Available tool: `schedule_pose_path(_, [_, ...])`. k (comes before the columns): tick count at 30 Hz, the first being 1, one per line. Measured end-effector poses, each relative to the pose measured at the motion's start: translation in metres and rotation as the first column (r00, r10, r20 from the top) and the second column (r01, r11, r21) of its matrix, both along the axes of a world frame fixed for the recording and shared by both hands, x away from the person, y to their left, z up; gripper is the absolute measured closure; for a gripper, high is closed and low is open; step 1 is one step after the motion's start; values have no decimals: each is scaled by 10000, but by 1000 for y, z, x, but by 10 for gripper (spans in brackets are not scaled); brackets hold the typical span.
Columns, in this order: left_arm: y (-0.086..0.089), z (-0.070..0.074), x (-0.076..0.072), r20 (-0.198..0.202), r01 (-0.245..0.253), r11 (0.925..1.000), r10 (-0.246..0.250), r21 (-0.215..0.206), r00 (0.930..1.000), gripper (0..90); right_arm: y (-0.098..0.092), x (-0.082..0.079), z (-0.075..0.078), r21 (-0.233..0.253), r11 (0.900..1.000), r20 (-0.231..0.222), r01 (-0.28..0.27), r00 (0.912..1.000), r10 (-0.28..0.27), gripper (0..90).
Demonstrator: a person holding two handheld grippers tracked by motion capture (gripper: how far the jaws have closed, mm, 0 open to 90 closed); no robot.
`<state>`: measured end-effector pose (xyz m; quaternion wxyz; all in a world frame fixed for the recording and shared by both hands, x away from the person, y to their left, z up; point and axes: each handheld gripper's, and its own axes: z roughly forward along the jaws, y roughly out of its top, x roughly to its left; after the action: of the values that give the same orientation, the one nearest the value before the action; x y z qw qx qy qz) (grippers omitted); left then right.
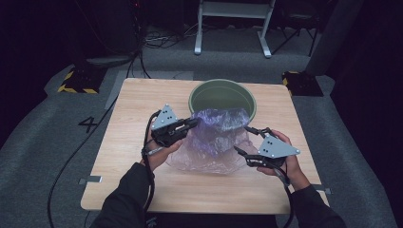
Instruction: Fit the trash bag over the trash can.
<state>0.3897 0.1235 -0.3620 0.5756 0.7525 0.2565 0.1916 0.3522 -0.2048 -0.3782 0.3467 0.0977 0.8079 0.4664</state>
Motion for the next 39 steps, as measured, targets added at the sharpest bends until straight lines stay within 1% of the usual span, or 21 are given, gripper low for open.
schedule_pose_path(1, [0,0,0,-11,-13,10000,13,-7,10000,847,2,0,-2,-143,9998,167,170,9997,-168,432])
schedule_pose_path(2, [0,0,1,-12,4,10000,-4,16,10000,847,3,0,-4,-218,9994,317,257,9992,-250,544])
schedule_pose_path(3, [0,0,1,-10,-7,10000,8,41,10000,848,4,0,-6,-296,9989,483,360,9982,-346,595])
schedule_pose_path(4, [0,0,2,-4,-29,10000,29,64,10000,847,5,1,-7,-403,9979,597,510,9970,-485,688])
schedule_pose_path(5, [0,0,2,-27,-36,10000,36,64,10000,848,6,1,-7,-470,9975,675,532,9965,-499,759])
schedule_pose_path(8, [1,1,4,-41,-72,9999,72,105,10000,848,4,-1,-2,-301,9977,810,606,9950,-580,889])
schedule_pose_path(11, [2,1,7,-69,-130,9998,131,170,9999,845,0,0,6,-21,9978,856,657,9942,-652,900])
schedule_pose_path(13, [3,2,9,-99,-201,9996,203,201,9997,830,-1,1,11,80,9968,916,799,9926,-803,900])
schedule_pose_path(16, [5,4,13,-153,-240,9995,243,205,9996,795,-6,7,19,481,9952,748,850,9933,-885,900])
schedule_pose_path(18, [6,5,15,-157,-281,9994,284,188,9995,772,-11,12,25,838,9928,526,850,9946,-896,900])
schedule_pose_path(20, [7,6,17,-229,-391,9990,397,229,9990,696,-14,16,31,1147,9894,373,887,9949,-935,900])
schedule_pose_path(22, [9,7,18,-233,-395,9991,398,121,9989,656,-18,20,36,1500,9845,230,904,9952,-949,900])
schedule_pose_path(23, [10,8,19,-249,-461,9989,462,66,9986,601,-19,22,39,1609,9827,115,920,9954,-951,900])
schedule_pose_path(25, [11,8,20,-514,-611,9981,609,-31,9968,460,-20,26,43,1727,9800,103,984,9948,-1017,900])
schedule_pose_path(26, [13,8,21,-634,-724,9973,716,-105,9954,414,-20,28,45,1771,9783,27,1071,9940,-1093,900])
schedule_pose_path(28, [17,7,22,-797,-783,9967,764,-220,9939,347,-22,35,49,1973,9735,-293,1160,9932,-1124,900])
schedule_pose_path(31, [23,9,23,-812,-833,9959,802,-358,9935,269,-21,46,53,2070,9679,-718,1425,9889,-1302,900])
schedule_pose_path(34, [29,12,19,-660,-637,9966,601,-528,9960,232,-20,58,57,2005,9632,-1130,1790,9808,-1587,900])
schedule_pose_path(36, [31,14,14,-475,-495,9976,472,-489,9978,219,-19,65,59,1982,9587,-1381,2041,9741,-1789,900])
schedule_pose_path(38, [31,17,9,-295,-244,9986,231,-463,9993,203,-19,70,61,1965,9547,-1517,2236,9689,-1957,900])
schedule_pose_path(39, [29,18,5,-226,-162,9993,155,-325,9996,200,-18,72,62,1900,9542,-1558,2310,9667,-2030,900])
